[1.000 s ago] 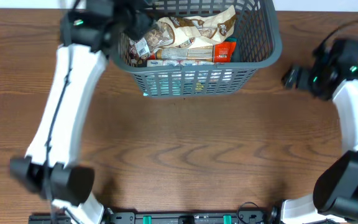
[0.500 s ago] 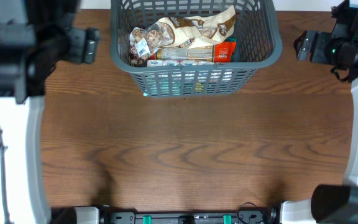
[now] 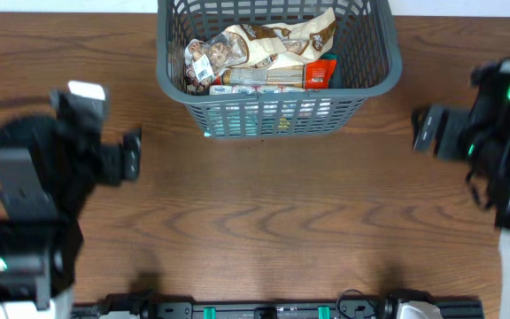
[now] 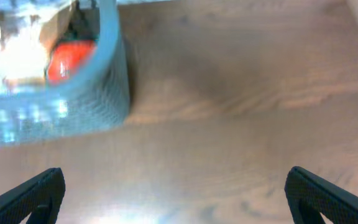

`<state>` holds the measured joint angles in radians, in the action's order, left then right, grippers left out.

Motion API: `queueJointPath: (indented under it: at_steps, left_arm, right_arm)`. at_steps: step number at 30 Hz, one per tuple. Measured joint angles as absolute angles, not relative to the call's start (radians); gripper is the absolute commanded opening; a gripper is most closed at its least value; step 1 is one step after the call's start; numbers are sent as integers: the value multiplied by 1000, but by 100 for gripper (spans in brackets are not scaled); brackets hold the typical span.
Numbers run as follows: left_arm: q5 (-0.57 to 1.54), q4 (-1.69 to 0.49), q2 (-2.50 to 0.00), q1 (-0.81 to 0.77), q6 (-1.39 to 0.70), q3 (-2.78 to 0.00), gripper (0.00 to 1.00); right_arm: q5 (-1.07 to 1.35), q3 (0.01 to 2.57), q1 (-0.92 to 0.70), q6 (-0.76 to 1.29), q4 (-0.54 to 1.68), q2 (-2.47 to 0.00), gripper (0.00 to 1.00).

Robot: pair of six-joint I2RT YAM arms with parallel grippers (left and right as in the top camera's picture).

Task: Pack container

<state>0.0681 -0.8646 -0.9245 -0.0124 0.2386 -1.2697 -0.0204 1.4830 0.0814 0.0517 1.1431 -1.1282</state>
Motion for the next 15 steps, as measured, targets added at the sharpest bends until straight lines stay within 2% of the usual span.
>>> queueJointPath:
  at_steps: [4, 9, 15]
  left_arm:
    - [71, -792, -757, -33, 239, -1052, 100]
    - [71, -672, -578, -57, 243, -825, 99]
    - [70, -648, -505, -61, 243, -704, 99]
  right_arm:
    - [-25, 1239, 41, 64, 1049, -966, 99]
    - [-27, 963, 6, 64, 947, -765, 99]
    - [-38, 786, -5, 64, 916, -600, 99]
